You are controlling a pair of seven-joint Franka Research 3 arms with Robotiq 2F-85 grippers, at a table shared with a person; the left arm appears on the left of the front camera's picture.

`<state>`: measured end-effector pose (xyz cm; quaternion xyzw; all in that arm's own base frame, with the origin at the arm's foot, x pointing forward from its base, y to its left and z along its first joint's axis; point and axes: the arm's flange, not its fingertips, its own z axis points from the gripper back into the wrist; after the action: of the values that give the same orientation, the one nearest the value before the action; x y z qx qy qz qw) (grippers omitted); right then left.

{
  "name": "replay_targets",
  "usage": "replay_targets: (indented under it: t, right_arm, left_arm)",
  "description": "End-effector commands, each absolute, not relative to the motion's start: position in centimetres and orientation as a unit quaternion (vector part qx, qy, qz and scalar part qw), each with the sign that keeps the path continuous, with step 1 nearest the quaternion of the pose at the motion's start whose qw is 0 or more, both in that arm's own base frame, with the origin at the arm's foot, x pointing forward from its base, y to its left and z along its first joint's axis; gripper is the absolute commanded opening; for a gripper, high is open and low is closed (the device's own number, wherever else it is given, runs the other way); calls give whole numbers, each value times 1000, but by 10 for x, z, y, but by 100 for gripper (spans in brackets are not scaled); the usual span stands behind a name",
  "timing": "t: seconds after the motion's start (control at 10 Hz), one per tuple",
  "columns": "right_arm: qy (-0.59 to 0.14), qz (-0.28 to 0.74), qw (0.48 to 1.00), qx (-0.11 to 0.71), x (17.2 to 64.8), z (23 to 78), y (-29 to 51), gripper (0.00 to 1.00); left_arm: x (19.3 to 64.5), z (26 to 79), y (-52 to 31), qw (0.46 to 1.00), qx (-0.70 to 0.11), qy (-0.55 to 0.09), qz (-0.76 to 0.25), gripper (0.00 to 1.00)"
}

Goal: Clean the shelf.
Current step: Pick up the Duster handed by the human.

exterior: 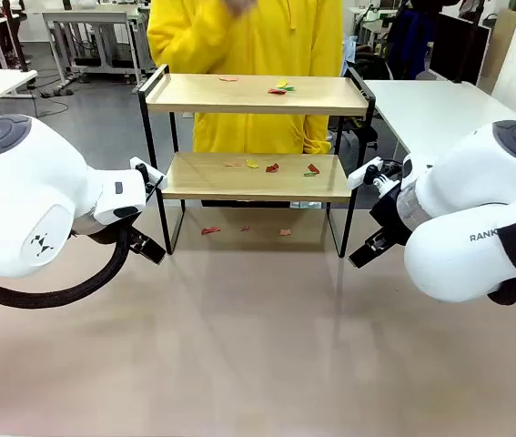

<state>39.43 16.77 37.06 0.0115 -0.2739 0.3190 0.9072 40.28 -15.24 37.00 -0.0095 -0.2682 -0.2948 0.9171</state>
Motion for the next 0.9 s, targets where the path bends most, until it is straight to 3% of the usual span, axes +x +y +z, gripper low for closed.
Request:
replay_targets:
  t: [0.0, 0.8]
  right_arm:
    - [-274, 319, 907, 12, 394, 371, 168, 100]
    - [-274, 319, 907, 12, 394, 371, 168, 100]
  left_arm:
    - [403, 370, -152, 917, -10, -268, -295, 100]
    - [403, 370, -152, 917, -10, -268, -295, 100]
